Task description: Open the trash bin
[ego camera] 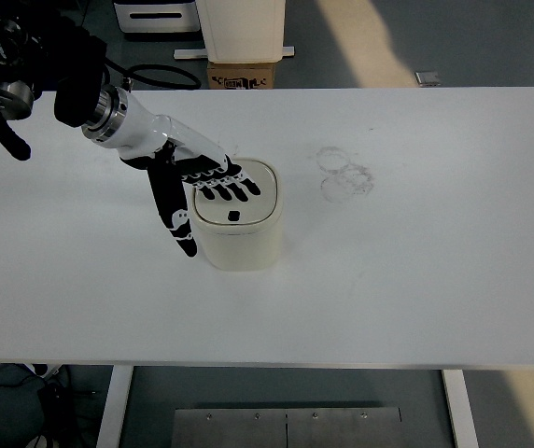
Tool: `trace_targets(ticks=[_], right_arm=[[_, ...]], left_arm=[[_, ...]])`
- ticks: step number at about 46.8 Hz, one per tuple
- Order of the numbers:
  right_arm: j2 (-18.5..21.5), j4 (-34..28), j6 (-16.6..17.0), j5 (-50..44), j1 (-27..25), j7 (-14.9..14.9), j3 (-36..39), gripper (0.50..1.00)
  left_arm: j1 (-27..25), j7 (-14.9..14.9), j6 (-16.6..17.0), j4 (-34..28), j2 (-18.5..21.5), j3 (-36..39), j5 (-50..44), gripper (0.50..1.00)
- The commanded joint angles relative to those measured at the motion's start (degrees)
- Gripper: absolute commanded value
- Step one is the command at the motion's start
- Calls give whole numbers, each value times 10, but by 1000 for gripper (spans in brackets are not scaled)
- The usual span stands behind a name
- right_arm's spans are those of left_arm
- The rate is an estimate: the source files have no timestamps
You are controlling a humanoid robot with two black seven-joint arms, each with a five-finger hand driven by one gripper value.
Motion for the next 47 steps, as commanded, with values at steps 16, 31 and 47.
trace_targets(ticks=[16,31,47], right_arm=[[0,0,0,0,0,0,0,991],[0,0,0,0,0,0,0,991],[0,0,0,0,-1,0,0,991]], left_arm=[[20,1,0,4,-24,0,24,1000],[20,1,0,22,-23,-1,48,1000],[28,0,0,23,-30,-1,51,1000]])
